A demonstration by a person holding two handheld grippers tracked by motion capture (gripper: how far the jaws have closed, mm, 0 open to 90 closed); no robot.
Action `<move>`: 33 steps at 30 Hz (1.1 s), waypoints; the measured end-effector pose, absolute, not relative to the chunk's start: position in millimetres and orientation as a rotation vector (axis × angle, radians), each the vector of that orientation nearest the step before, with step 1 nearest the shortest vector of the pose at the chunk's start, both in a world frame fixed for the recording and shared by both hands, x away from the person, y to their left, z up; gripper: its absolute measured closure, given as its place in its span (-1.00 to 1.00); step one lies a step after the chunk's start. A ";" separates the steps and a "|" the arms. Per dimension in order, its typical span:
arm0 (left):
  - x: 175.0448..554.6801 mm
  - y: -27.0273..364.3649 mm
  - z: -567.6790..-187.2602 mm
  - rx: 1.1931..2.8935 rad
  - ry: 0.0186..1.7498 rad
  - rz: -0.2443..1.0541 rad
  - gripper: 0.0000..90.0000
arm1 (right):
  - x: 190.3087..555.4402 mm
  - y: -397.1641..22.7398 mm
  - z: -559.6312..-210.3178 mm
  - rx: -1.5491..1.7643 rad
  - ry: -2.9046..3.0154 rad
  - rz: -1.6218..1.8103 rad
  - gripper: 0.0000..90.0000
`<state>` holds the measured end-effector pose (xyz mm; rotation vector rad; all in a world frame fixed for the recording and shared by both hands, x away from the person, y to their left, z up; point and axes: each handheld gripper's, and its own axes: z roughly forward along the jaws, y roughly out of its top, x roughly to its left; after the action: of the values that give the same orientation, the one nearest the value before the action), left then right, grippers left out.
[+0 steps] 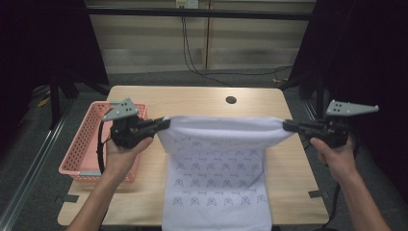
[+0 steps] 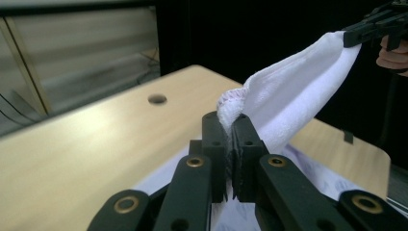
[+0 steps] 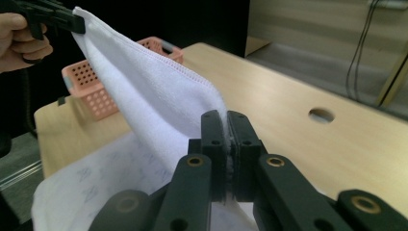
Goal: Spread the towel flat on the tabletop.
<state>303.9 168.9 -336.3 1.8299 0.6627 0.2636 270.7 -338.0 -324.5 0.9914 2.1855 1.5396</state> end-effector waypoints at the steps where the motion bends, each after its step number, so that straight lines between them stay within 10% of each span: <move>1: 300.4 169.2 -346.2 1.847 0.679 0.247 0.92 | 266.6 -337.4 -333.1 0.993 2.198 1.537 0.94; 18: 226.7 177.3 -465.4 2.080 0.706 -0.033 0.78 | 184.6 -330.8 -453.8 1.118 2.504 1.417 0.85; 33: 204.8 199.2 -455.8 2.060 0.636 -0.133 0.44 | 146.2 -336.0 -443.3 1.025 2.553 1.475 0.46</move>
<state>204.8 199.2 -455.8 2.0603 0.6363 -0.1327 146.2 -336.0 -443.3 1.0254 2.5526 1.4749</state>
